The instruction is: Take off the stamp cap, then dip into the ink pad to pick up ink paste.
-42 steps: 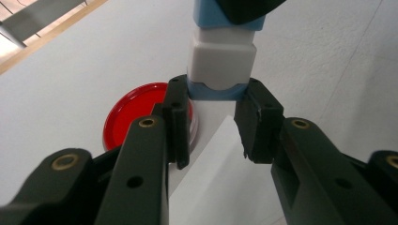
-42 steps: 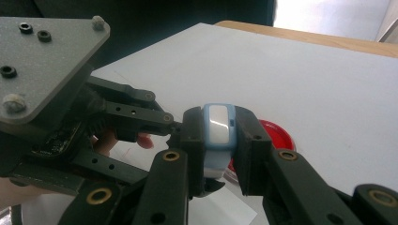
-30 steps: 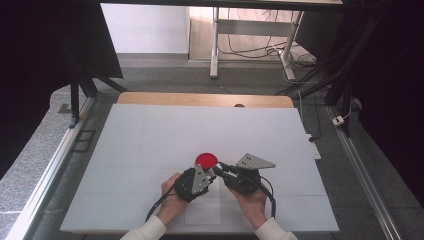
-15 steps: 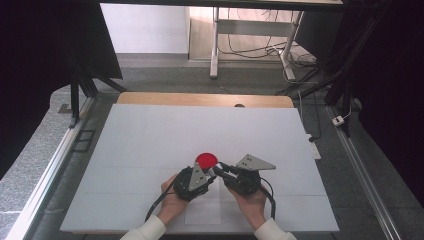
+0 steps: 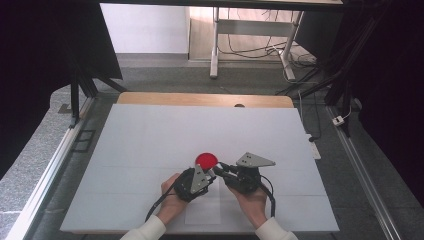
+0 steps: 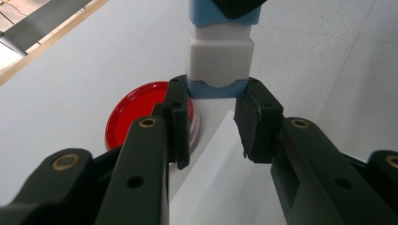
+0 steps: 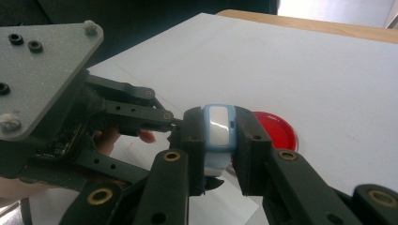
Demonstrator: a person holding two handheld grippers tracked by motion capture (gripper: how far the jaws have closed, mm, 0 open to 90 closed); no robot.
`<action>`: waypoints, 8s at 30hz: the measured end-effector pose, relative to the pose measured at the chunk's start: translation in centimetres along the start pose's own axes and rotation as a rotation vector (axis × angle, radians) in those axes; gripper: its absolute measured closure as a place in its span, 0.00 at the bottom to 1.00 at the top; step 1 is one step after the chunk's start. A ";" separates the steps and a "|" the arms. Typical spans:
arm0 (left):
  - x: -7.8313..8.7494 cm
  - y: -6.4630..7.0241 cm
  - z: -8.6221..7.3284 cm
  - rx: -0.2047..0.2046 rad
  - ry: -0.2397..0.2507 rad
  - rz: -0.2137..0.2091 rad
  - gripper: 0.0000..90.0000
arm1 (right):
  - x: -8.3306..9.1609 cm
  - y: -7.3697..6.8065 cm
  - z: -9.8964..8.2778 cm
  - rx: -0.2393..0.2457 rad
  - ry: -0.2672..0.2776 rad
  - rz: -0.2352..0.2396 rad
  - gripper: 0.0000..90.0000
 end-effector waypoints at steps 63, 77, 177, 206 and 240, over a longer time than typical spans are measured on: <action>2.9 -2.5 -0.9 0.064 0.057 0.019 0.74 | 1.3 1.3 1.0 0.004 0.063 -0.029 0.83; 5.9 -3.2 -2.4 0.088 0.040 0.024 0.74 | 1.6 1.9 1.0 0.015 0.059 -0.041 0.83; 12.7 -6.4 -9.4 0.238 -0.003 0.067 0.73 | -3.0 4.1 1.8 0.078 -0.039 -0.016 0.83; 12.6 -6.4 -9.4 0.241 -0.003 0.069 0.73 | -6.5 4.8 1.2 0.090 -0.130 -0.008 0.83; 12.6 -6.4 -9.4 0.238 -0.003 0.066 0.73 | -7.8 4.2 -0.6 0.158 -0.253 -0.013 0.83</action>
Point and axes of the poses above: each handheld gripper's, and its own axes: x roughly backward along the jaws, z roughly out of its top, y roughly to its right, the point moved 10 cm from there along -x, roughly forward along the jaws, and after that the axes turned 3 degrees about y, right-handed, at the moved point
